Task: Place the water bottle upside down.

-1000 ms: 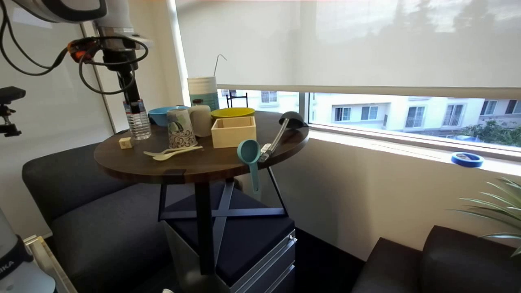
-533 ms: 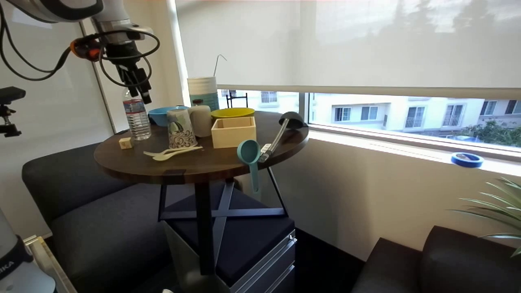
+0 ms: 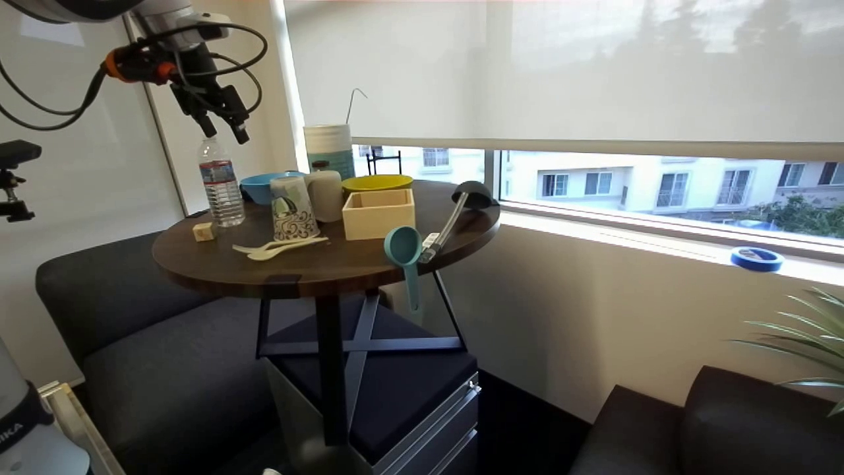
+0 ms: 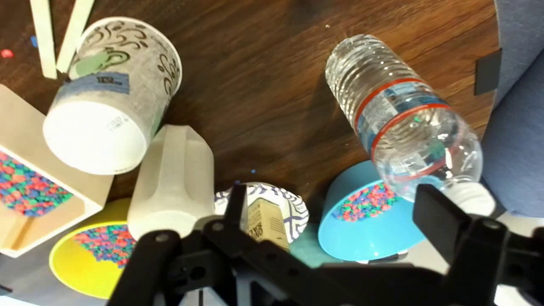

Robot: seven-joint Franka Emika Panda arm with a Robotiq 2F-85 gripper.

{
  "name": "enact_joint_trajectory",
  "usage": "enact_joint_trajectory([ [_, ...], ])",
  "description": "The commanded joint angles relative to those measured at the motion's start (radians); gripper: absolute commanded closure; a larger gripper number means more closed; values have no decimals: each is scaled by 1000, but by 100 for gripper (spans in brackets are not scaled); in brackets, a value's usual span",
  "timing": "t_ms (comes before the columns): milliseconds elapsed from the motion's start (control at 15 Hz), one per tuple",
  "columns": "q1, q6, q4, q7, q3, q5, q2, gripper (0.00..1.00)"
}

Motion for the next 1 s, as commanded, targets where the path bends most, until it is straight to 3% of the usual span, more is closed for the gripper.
enact_joint_trajectory([
  [0,73,51,-12,-83,-5,11,-19,0],
  [400,168,112,-20,-168,-13,28,1,0],
  [933,218,239,-78,-234,-46,44,45,0],
])
